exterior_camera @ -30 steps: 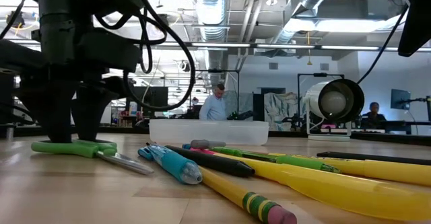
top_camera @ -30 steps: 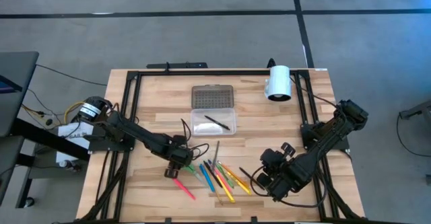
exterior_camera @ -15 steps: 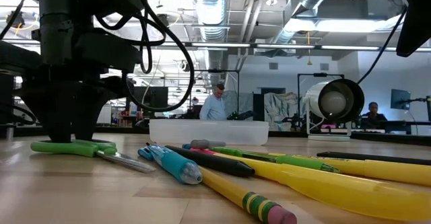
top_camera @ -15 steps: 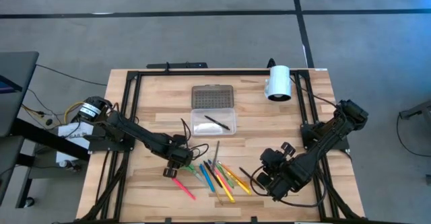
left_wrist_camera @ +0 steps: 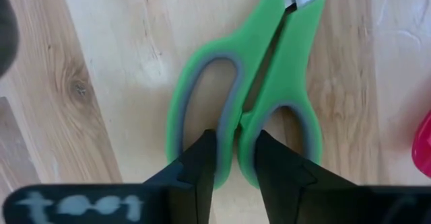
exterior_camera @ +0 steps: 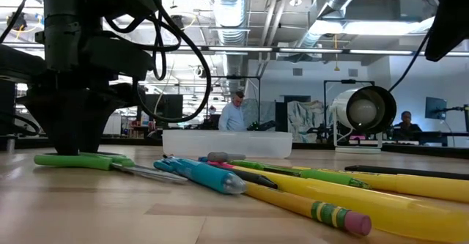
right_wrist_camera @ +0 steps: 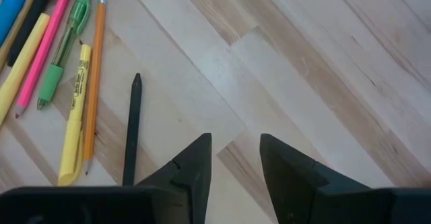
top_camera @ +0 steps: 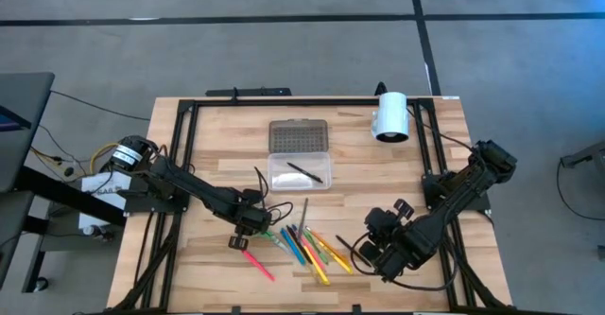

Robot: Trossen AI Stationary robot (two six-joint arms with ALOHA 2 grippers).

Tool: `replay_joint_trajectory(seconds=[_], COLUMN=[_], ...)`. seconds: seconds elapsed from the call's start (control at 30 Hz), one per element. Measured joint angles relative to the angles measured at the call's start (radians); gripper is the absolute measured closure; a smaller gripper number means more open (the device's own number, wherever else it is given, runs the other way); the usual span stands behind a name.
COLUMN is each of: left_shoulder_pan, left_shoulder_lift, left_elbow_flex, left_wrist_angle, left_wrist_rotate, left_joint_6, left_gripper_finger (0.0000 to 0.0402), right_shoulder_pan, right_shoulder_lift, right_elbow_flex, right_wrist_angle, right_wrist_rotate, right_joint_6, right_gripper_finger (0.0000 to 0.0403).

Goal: Pick & place school supplies into a supply box
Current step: Put the green scissors into the supply box

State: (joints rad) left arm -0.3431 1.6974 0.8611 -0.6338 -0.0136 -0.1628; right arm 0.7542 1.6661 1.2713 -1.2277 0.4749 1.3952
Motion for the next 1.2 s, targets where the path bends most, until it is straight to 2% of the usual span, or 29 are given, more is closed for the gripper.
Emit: replay_joint_trajectory(seconds=[0.8,1.2], left_shoulder_pan=[-0.001,-0.001], left_shoulder_lift=[-0.028,-0.024], left_elbow_flex=[-0.002,0.116], left_wrist_angle=[-0.012,-0.184], left_wrist_rotate=[0.019,0.009], left_joint_6=[0.004,0.052], left_gripper_finger=[0.0317,0.0317], right_shoulder_pan=[-0.011,-0.011], right_shoulder_lift=[0.0,0.0], right_elbow_flex=[0.0,0.0], right_wrist_angle=[0.001,0.0], right_wrist_rotate=[0.009,0.026], right_joint_6=[-0.007,-0.015], right_gripper_finger=[0.0282,0.0282])
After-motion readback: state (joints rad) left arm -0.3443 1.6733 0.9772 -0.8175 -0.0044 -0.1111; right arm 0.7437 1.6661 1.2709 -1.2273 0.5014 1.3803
